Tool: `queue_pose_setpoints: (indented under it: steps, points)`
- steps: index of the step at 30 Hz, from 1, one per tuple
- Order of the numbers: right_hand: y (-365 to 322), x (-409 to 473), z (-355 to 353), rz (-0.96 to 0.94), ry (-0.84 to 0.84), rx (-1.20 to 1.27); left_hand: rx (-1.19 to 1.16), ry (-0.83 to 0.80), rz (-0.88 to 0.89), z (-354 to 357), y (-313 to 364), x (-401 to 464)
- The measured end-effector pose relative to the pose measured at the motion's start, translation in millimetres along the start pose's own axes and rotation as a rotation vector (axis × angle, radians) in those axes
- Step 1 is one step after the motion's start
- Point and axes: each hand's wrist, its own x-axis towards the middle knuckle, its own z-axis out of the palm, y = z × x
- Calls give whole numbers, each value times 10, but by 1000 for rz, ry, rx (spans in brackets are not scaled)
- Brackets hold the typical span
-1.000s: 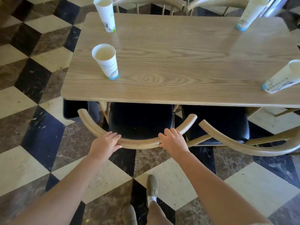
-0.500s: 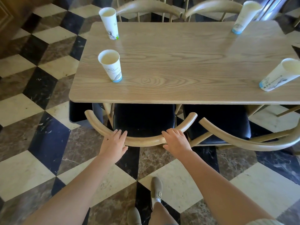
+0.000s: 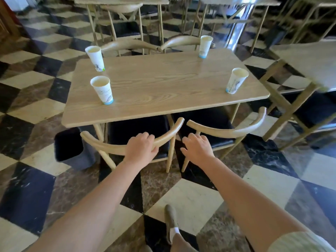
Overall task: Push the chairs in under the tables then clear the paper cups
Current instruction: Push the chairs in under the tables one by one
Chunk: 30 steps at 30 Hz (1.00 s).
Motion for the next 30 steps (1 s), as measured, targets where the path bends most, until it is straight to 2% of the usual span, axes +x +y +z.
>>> queue_pose_setpoints:
  steps: [7,15,21,30]
  points:
    - [517,-763,-119,90,27,13,-96,74,76,-153,870,-143]
    - [1698,-1238,-85,112,10,-26,-103,76,114,122,2115,264]
    - [2751,-1432,-175,107,69,-53,-111,76,97,401,3213,681]
    - [3861,-1328,-286,178,130,9,-125,79,196,469,4171,1440]
